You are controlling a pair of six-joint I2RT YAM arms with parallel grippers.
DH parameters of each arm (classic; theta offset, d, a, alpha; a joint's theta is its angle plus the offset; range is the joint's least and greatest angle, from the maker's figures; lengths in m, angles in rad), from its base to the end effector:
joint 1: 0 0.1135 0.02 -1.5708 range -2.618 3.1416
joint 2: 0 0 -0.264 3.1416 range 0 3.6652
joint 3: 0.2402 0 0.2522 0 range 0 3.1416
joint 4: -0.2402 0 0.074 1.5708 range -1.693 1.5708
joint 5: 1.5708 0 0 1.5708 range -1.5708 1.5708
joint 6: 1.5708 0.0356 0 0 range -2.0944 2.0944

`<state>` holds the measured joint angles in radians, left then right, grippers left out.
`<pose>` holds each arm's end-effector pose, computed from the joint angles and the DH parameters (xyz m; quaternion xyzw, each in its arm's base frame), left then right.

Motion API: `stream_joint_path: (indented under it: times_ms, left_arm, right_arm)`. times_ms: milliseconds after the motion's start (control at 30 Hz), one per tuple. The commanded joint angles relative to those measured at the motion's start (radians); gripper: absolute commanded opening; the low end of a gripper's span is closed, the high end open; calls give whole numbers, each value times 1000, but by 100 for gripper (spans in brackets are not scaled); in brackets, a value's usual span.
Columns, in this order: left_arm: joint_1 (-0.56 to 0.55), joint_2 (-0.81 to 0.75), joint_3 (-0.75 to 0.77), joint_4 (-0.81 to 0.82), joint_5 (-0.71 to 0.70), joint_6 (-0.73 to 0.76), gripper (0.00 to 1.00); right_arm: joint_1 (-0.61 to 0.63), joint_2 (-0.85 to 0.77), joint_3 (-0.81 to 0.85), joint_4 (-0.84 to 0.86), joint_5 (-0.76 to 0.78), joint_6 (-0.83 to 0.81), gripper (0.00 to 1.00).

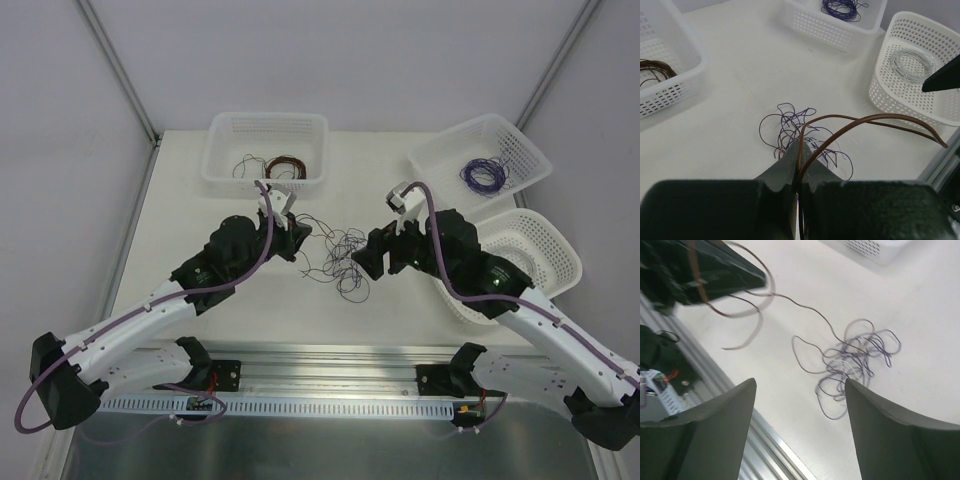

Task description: Untangle the cables

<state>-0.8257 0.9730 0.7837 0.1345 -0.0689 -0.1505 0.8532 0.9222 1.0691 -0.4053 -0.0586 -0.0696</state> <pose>0.1595 -0.1693 0.3385 0.2181 0.6927 -0.3001 0.6186 0.1299 0.1520 0.3911 -0.3686 0.7012 0.2543 0.5548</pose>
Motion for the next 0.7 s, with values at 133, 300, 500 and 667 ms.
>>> stream_joint_path:
  times_ms: [133,300,500,667]
  left_arm:
    - [-10,-74,74,-124,-86,-113,0]
    - [-12,-117,94,-164,-81,-146,0]
    - [-10,-140,123,-200,-81,-153,0]
    - [-10,-134,150,-213,-75,-158,0]
  right_arm:
    - [-60,-10,-228,186,80,65,77]
    - [-101,148,-300,336,0,145,77]
    - [-134,404,-333,548,-50,226,77]
    - [-134,595,-294,637,-84,295,77]
